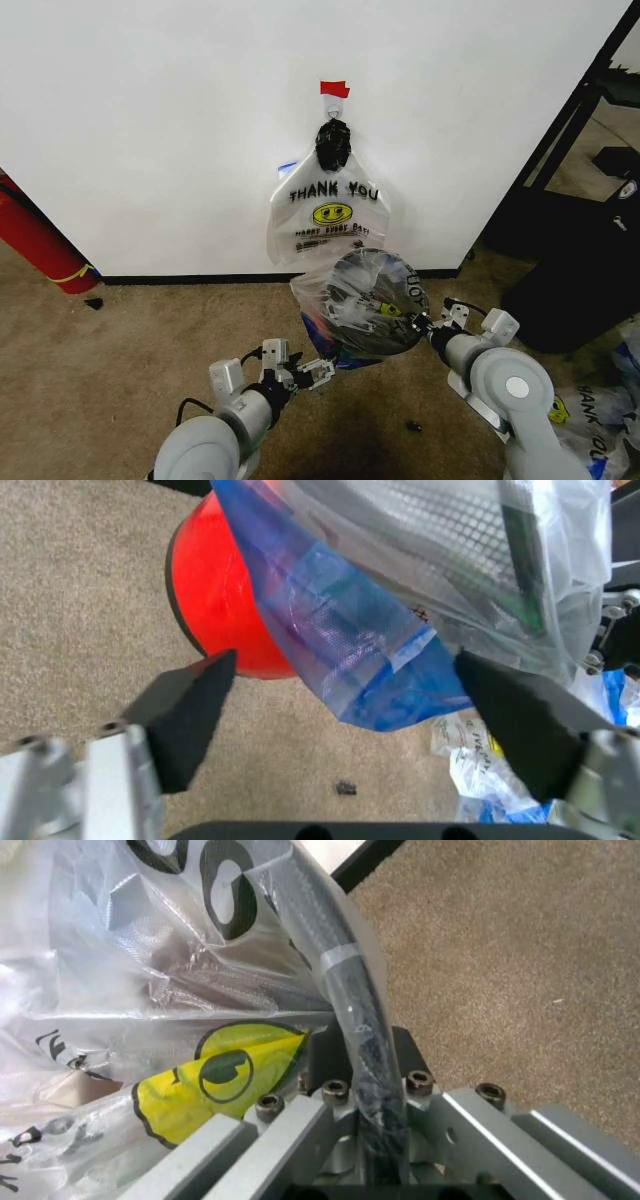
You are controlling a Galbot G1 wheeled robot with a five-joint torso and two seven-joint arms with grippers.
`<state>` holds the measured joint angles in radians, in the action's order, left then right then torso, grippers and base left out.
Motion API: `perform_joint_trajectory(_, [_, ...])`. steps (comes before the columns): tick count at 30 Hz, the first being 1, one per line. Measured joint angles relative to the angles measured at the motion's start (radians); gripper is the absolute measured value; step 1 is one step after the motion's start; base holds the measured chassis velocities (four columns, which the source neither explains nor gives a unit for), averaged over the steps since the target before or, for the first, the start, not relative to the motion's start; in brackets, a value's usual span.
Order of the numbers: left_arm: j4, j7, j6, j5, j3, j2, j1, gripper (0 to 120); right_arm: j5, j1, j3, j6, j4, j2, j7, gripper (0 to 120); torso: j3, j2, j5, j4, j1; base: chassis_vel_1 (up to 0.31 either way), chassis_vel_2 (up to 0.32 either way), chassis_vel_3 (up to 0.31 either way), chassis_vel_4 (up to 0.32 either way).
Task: Pick up the garbage bag from the wall and place it over the trash bin.
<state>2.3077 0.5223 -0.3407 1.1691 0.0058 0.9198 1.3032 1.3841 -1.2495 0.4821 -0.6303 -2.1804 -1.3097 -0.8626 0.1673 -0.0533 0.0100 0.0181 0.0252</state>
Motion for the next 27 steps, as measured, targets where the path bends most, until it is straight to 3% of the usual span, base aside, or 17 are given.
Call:
perform_joint_trajectory(23, [-0.022, -0.02, 0.027, -0.033, 0.014, 0.007, -0.007, 0, -0.013, 0.004, -0.006, -0.002, 0.002, -0.017, 0.001, 0, 0.0, 0.0, 0.0, 0.0, 0.0, 0.0, 0.0, 0.0, 0.0])
perform_joint_trajectory(27, [-0.022, -0.02, 0.029, -0.045, 0.012, 0.003, 0.0, 0, -0.011, 0.003, -0.004, -0.002, -0.004, -0.022, 0.0, 0, 0.0, 0.0, 0.0, 0.0, 0.0, 0.0, 0.0, 0.0, 0.0])
